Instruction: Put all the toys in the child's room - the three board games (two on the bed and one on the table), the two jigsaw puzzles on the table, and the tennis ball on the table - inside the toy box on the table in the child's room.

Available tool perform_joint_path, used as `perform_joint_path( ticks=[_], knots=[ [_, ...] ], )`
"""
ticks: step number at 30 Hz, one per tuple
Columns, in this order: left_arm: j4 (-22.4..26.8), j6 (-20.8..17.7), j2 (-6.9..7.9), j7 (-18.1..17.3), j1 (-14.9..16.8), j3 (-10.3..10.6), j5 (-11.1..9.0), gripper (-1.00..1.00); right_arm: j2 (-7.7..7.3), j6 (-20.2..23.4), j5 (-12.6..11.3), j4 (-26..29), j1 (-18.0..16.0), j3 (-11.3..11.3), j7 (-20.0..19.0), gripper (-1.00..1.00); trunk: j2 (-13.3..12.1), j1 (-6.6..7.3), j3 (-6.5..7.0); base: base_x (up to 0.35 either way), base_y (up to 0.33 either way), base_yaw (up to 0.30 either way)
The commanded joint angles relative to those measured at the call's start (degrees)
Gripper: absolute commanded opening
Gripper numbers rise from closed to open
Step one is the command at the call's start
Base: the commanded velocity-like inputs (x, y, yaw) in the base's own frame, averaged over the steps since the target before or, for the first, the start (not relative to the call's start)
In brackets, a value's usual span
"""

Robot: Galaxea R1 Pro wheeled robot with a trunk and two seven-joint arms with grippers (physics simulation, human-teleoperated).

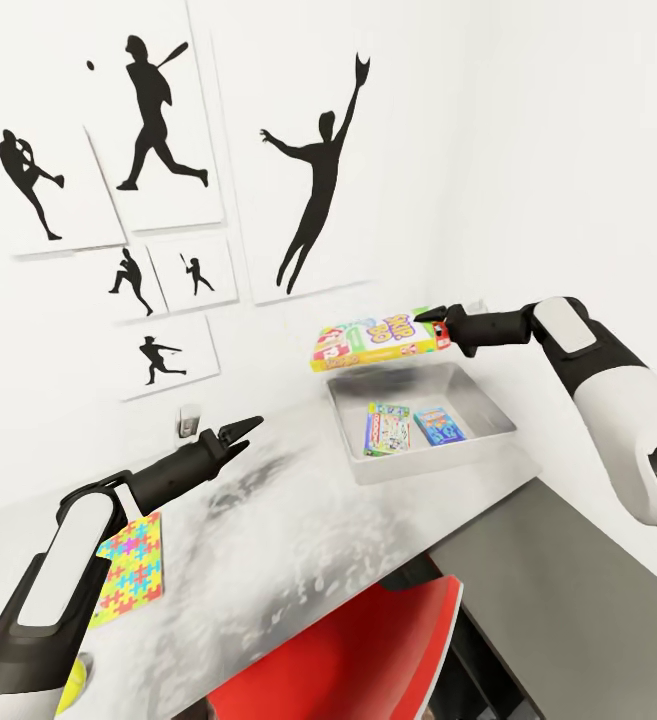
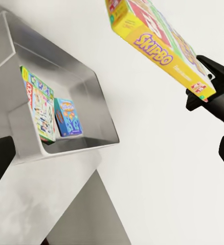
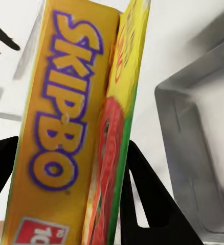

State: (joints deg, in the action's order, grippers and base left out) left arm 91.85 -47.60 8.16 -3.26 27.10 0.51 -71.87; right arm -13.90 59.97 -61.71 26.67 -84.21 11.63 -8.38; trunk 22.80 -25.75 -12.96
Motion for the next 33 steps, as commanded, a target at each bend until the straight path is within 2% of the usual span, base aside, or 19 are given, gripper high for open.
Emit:
perform_joint_path(
  ticks=[1, 2, 4, 8, 10, 14, 15, 19, 24, 29, 33],
  knots=[
    [0.0, -0.1, 0.04, -0.3, 0.1, 0.0, 0.2, 1.00, -0.64, 0.0, 0.1, 0.0, 0.2, 0.3, -0.9, -1.00, 0.1, -0.03, -0.18, 0.000, 0.000, -0.049],
    [0.0, -0.1, 0.04, -0.3, 0.1, 0.0, 0.2, 1.00, -0.64, 0.0, 0.1, 0.0, 0.2, 0.3, -0.9, -1.00, 0.1, -0.03, -0.25, 0.000, 0.000, -0.049],
    [0.0, -0.2, 0.06, -0.3, 0.1, 0.0, 0.2, 1.00, -1.74, 0.0, 0.1, -0.1, 0.5, 0.4, -2.3, -1.00, 0.1, -0.03, -0.40, 0.000, 0.000, -0.053],
    [0.0, -0.2, 0.13, -0.3, 0.1, 0.0, 0.2, 1.00, -4.80, 0.0, 0.5, -0.3, 0.9, 1.4, -8.6, -1.00, 0.1, -0.03, -0.73, 0.000, 0.000, -0.034],
    [0.0, -0.2, 0.15, -0.3, 0.1, 0.0, 0.2, 1.00, -6.38, 0.0, 1.2, -0.5, 1.0, 3.1, -12.9, -1.00, 0.1, -0.03, -0.90, 0.000, 0.000, -0.017],
    [0.0, -0.2, 0.23, -0.3, 0.1, 0.0, 0.2, 1.00, -9.20, 0.0, 3.1, -0.7, 1.0, 8.3, -22.4, -1.00, 0.1, -0.03, -1.26, 0.000, 0.000, -0.009],
    [0.0, -0.2, 0.23, -0.3, 0.1, 0.0, 0.2, 1.00, -9.20, 0.0, 3.1, -0.7, 1.0, 8.3, -22.4, -1.00, 0.1, -0.03, -1.36, 0.000, 0.000, -0.006],
    [0.0, -0.3, 0.26, -0.3, 0.1, 0.0, 0.1, 1.00, -11.35, 0.0, 4.3, -0.8, 0.9, 12.4, -30.9, -1.00, 0.1, -0.03, -1.72, 0.000, 0.000, -0.004],
    [0.0, -0.3, 0.27, -0.3, 0.1, 0.0, 0.1, 1.00, -12.52, 0.0, 4.8, -0.8, 0.8, 14.3, -35.5, -1.00, 0.1, -0.03, -2.18, 0.000, 0.000, -0.002],
    [0.0, -0.3, 0.31, -0.3, 0.1, 0.0, 0.0, 1.00, -13.04, 0.0, 4.9, -0.4, 0.7, 15.3, -38.5, -1.00, 0.1, -0.03, -2.65, 0.000, 0.000, 0.000],
    [0.0, -0.5, 0.34, -0.3, 0.1, 0.0, -1.3, 1.00, -13.15, 0.0, 5.0, -0.3, 0.6, 16.0, -41.0, -1.00, 0.1, -0.03, -3.02, 0.000, 0.000, 0.000]
  ],
)
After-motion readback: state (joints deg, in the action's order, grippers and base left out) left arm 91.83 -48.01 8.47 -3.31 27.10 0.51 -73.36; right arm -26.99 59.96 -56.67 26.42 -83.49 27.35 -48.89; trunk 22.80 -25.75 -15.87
